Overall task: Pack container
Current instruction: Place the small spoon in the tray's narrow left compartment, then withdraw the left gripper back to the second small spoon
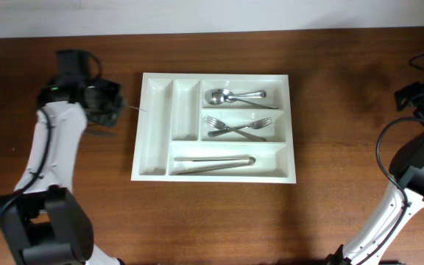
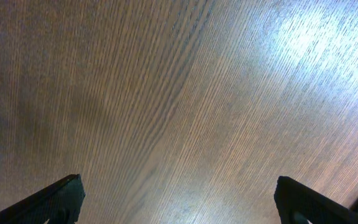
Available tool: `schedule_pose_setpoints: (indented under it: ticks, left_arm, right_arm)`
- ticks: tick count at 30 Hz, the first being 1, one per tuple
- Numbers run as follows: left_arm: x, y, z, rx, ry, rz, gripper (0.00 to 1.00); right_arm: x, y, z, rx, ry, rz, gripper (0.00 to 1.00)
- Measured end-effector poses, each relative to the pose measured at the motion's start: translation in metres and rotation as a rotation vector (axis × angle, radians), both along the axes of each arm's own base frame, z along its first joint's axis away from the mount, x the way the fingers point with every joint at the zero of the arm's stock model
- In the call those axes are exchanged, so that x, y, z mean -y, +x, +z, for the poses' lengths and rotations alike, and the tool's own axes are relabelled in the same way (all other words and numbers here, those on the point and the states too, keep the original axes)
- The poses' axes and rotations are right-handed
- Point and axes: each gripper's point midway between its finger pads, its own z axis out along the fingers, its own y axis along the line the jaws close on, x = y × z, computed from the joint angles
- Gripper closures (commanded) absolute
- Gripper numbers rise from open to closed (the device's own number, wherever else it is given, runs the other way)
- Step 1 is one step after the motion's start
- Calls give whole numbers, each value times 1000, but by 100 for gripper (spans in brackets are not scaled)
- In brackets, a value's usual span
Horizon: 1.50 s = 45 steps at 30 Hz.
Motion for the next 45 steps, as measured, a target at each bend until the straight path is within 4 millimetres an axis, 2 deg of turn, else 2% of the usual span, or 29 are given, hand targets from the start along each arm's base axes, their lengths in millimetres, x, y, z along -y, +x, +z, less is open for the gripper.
schedule_pose_setpoints:
  ticks: [4, 6, 8, 10, 16, 21, 24, 27, 28, 29, 30, 31, 32, 34, 38, 39, 44, 45]
  left_arm:
    - [52, -4, -1, 29, 82, -222, 97]
    - [72, -7, -2, 54, 172, -358, 97]
    - [79, -9, -4, 74, 259, -473, 97]
    - [77, -12, -6, 83, 365, -592, 97]
    - [50, -17, -12, 48, 618, -822, 94]
    - [43, -23, -17, 19, 687, -948, 93]
    - [46, -28, -34, -30, 681, -1012, 93]
    - [52, -33, -56, -87, 664, -1064, 77]
    - [52, -34, -59, -93, 662, -1069, 62]
    - [53, -34, -61, -96, 661, -1075, 40]
    - [54, -33, -61, -94, 664, -1082, 22]
    - [54, -32, -61, -88, 667, -1080, 14]
    - [53, -30, -60, -85, 672, -1077, 13]
    - [51, -26, -56, -83, 686, -1046, 1]
    - [36, -3, -31, -49, 686, -838, 1]
    - [7, 12, -13, -41, 637, -582, 1]
    - [-72, -17, -20, -218, 413, 54, 1]
    - [-79, -18, -20, -223, 399, 99, 1]
  right_arm:
    - [0, 0, 0, 0, 0, 0, 1]
    - [0, 0, 0, 0, 0, 0, 1]
    - [0, 0, 0, 0, 0, 0, 1]
    - [0, 0, 0, 0, 0, 0, 1]
    - [0, 0, 0, 0, 0, 0, 1]
    - [0, 0, 0, 0, 0, 0, 1]
    - [0, 0, 0, 0, 0, 0, 1]
    - [0, 0, 0, 1, 0, 0, 1]
    - [0, 0, 0, 0, 0, 0, 1]
    - [0, 0, 0, 1, 0, 0, 1]
    - [0, 0, 0, 1, 0, 0, 1]
    - [0, 0, 0, 1, 0, 0, 1]
    - [0, 0, 0, 0, 0, 0, 1]
    - [0, 0, 0, 1, 0, 0, 1]
    - [0, 0, 0, 0, 0, 0, 1]
    - [0, 0, 0, 1, -1, 0, 1]
    - [0, 0, 0, 1, 0, -1, 1]
    - [0, 0, 0, 1, 0, 0, 1]
